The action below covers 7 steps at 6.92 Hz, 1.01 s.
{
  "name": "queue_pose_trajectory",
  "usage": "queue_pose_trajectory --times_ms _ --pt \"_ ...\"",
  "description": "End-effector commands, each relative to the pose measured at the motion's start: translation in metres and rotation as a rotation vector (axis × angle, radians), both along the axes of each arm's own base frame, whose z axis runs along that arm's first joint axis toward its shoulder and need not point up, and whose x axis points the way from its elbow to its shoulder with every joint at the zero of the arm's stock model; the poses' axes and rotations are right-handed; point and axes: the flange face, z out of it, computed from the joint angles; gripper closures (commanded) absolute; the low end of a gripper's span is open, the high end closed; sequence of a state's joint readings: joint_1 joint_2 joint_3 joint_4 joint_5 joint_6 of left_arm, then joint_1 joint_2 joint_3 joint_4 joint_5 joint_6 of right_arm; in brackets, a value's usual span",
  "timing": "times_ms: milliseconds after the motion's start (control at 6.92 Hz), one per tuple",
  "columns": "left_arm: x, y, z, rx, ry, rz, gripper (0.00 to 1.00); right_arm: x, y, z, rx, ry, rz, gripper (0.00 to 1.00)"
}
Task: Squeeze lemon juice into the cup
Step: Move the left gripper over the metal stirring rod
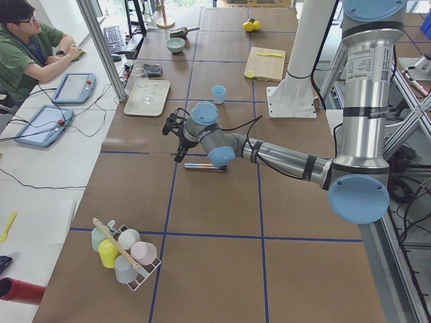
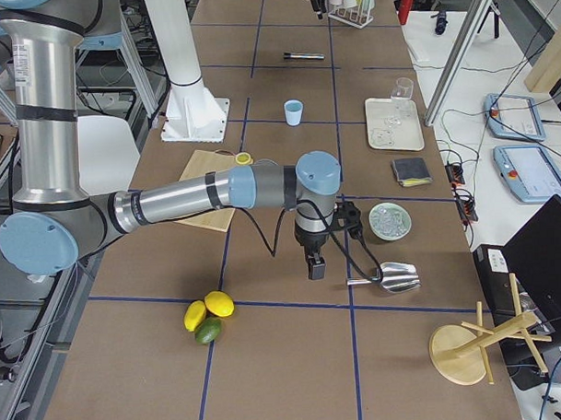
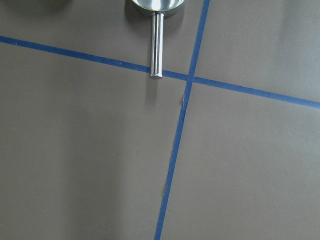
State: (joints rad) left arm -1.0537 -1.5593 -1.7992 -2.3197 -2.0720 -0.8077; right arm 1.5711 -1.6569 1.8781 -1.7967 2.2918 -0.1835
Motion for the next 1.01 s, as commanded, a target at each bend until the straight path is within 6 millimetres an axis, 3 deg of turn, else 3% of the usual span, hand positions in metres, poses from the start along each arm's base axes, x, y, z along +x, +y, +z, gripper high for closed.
queue_pose_trajectory --times_ms 0,144,289,433,578,867 --pt "0.059 0.011 0.018 -0.134 -0.012 -0.118 0.32 0.008 0.01 0.009 -0.017 -0.02 0.017 0.0" --pt "0.081 0.006 0.035 -0.154 -0.038 -0.096 0.32 0.008 0.012 0.01 -0.02 -0.02 0.017 0.0" --pt "0.099 -0.013 0.042 -0.164 -0.059 -0.088 0.32 0.008 0.012 0.011 -0.022 -0.02 0.017 0.0" --pt "0.131 -0.029 0.031 -0.207 -0.109 -0.059 0.33 0.008 0.013 0.013 -0.024 -0.019 0.016 0.0" --pt "0.142 -0.035 0.017 -0.202 -0.166 -0.015 0.33 0.009 0.014 0.014 -0.027 -0.019 0.017 0.0" --pt "0.139 -0.032 0.033 -0.117 -0.235 0.072 0.33 0.01 0.015 0.014 -0.027 -0.019 0.019 0.0"
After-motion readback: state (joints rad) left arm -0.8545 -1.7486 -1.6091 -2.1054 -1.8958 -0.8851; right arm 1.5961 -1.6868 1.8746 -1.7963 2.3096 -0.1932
